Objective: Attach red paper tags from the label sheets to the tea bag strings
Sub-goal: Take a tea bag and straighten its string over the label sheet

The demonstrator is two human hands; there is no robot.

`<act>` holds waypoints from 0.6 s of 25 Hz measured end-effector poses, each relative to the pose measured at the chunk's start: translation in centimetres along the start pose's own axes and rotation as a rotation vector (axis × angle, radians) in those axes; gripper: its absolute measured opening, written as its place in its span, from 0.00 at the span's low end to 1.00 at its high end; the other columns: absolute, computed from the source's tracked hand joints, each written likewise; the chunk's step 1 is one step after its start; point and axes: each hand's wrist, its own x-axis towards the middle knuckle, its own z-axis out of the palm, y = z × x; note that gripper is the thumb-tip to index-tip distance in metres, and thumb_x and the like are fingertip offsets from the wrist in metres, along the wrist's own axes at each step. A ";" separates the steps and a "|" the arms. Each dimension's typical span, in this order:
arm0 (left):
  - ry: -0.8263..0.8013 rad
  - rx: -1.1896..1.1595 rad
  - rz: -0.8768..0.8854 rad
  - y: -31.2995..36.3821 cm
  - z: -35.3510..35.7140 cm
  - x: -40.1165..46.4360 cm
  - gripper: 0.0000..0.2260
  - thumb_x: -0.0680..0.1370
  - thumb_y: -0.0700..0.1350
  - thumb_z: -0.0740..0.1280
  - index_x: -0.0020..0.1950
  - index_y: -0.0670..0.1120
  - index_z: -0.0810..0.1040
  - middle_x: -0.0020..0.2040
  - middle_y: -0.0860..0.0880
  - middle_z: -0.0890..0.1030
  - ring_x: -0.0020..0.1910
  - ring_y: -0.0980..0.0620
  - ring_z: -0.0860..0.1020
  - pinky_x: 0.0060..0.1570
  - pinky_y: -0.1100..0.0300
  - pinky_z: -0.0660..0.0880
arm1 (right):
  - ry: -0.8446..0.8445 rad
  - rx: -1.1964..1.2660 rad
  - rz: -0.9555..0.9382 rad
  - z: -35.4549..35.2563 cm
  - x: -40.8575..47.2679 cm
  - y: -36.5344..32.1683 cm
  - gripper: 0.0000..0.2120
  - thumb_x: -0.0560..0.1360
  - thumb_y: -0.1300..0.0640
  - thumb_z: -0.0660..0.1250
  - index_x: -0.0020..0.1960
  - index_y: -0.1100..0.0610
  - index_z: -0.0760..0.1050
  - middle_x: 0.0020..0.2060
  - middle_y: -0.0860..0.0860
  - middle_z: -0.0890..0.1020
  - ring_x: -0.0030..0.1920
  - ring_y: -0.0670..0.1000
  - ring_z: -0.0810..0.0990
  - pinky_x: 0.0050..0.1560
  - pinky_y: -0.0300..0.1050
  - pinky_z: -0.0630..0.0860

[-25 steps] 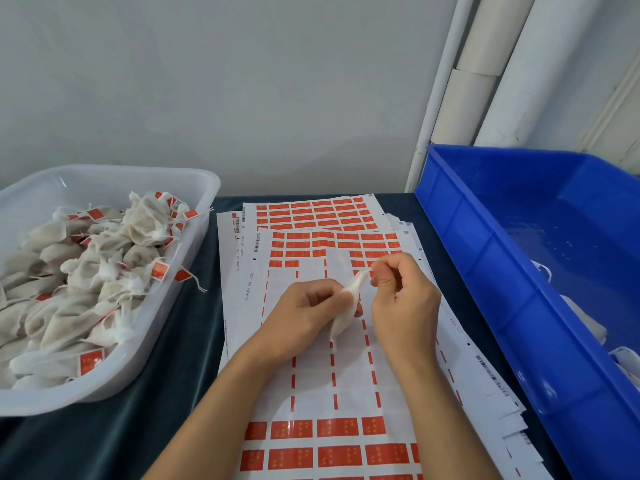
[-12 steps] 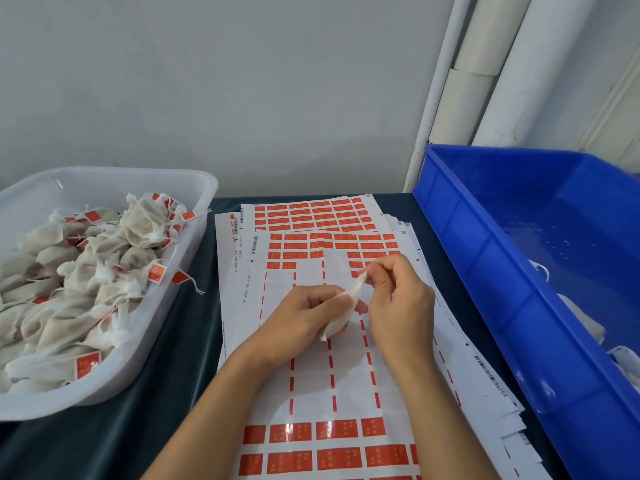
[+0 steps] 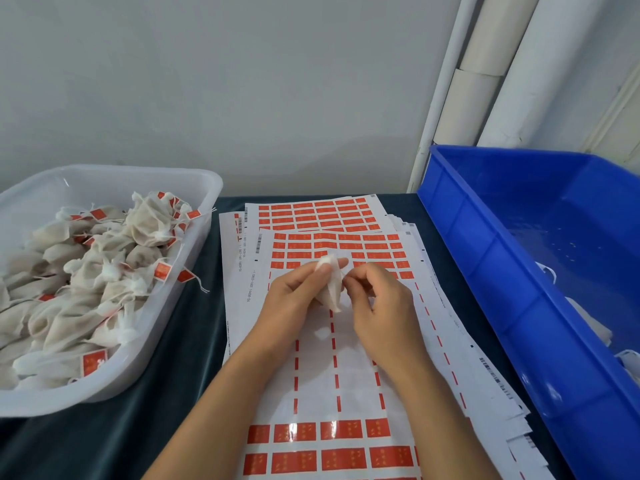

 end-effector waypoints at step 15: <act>-0.055 0.374 0.078 -1.2 0.6 0.3 0.09 0.81 0.47 0.68 0.41 0.49 0.80 0.33 0.55 0.78 0.33 0.60 0.75 0.34 0.68 0.72 | -0.023 0.084 -0.059 -0.7 -0.1 -0.3 0.05 0.81 0.56 0.70 0.52 0.46 0.79 0.48 0.36 0.81 0.55 0.38 0.79 0.51 0.24 0.74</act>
